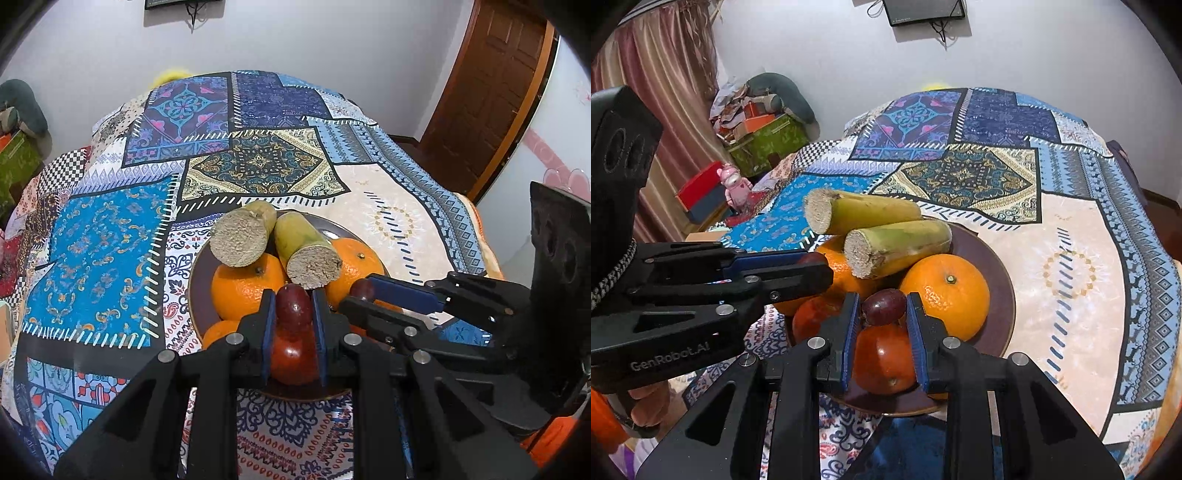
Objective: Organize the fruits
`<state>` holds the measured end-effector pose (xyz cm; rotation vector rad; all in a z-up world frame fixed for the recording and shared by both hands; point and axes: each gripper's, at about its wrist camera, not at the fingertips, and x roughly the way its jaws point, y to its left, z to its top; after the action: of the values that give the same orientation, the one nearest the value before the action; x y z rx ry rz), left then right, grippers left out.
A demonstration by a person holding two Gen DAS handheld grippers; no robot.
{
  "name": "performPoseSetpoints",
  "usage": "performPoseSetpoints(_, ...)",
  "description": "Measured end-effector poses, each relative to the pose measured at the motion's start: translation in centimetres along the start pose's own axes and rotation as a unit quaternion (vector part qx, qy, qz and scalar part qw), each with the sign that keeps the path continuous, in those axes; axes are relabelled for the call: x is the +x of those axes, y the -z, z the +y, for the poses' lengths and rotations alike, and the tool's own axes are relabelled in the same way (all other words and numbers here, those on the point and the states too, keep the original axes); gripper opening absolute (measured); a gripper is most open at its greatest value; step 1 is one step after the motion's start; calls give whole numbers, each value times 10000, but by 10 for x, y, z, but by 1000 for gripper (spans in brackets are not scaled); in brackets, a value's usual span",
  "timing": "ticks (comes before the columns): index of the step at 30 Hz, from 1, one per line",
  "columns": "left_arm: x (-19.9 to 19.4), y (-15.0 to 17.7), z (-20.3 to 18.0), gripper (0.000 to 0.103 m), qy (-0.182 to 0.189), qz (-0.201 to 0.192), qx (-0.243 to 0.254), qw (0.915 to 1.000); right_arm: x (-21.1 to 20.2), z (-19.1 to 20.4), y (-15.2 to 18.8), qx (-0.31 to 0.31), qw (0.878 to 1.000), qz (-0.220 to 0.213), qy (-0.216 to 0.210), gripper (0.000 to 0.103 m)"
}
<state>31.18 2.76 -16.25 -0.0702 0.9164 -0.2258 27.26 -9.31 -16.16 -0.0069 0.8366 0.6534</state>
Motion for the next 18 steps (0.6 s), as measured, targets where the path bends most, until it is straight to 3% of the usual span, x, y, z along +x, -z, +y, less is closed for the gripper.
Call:
performPoseSetpoints(6,-2,2,7,21,36,27,-114,9999,-4,-3,0,97,10000,-20,3,32)
performPoseSetpoints(10,-14,5,10,23,65,-59,-220,9997,-17,-1,-1,56,9999,-124,45,32)
performPoseSetpoints(18,-84,11,-3,23,-81,-785,-190,9967,-84,13,-8,10,9971,-734,198,32)
